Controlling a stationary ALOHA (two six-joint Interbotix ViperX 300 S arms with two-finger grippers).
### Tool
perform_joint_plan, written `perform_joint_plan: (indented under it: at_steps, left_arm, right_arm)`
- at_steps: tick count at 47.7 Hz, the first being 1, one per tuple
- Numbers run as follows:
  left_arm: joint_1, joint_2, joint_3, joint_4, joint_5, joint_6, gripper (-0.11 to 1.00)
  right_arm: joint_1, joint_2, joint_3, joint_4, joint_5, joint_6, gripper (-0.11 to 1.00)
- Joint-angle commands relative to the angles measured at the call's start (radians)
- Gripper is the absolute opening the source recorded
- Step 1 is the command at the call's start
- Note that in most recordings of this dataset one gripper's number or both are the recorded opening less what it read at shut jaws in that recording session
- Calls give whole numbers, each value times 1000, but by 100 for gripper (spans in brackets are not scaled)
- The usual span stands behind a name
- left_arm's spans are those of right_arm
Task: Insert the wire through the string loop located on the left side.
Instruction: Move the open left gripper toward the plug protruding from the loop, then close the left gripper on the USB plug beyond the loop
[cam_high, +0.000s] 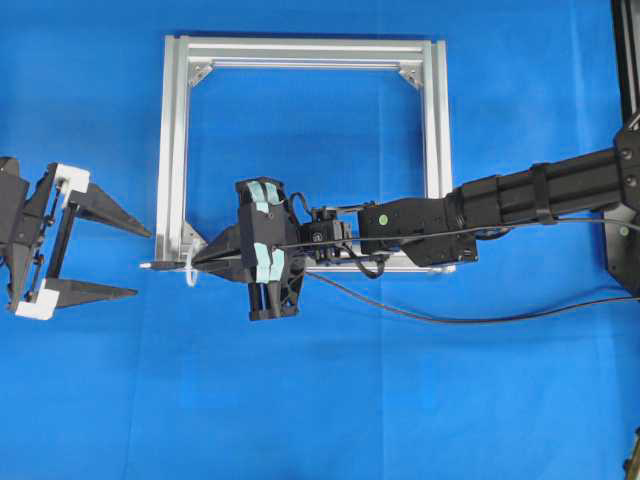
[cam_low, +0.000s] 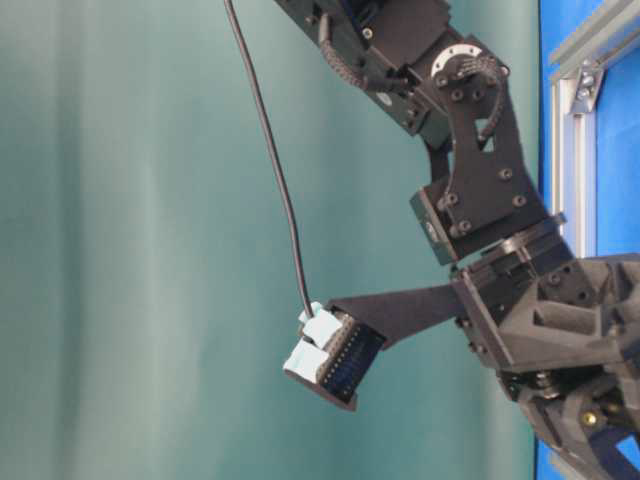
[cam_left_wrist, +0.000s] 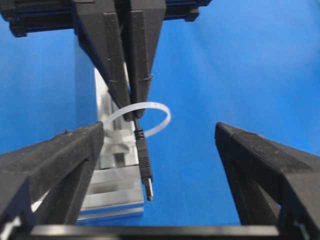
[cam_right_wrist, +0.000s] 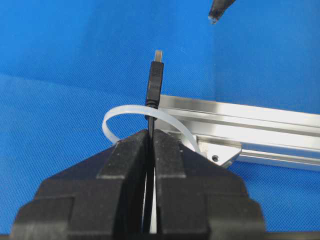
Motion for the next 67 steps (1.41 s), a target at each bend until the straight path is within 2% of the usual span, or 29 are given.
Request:
perform_joint_plan:
  at_steps: [1, 17, 62, 67]
  left_arm:
    - [3, 25, -26, 3, -5, 2, 87]
    - [3, 262, -80, 3, -38, 2, 87]
    - [5, 255, -72, 3, -34, 2, 86]
    - [12, 255, -72, 2, -28, 3, 84]
  right_arm:
    - [-2, -25, -14, -2, -3, 2, -10]
    - [-2, -25, -14, -2, -3, 2, -10]
    - [-2, -25, -14, -2, -3, 2, -10]
    - [0, -21, -14, -2, -3, 2, -10]
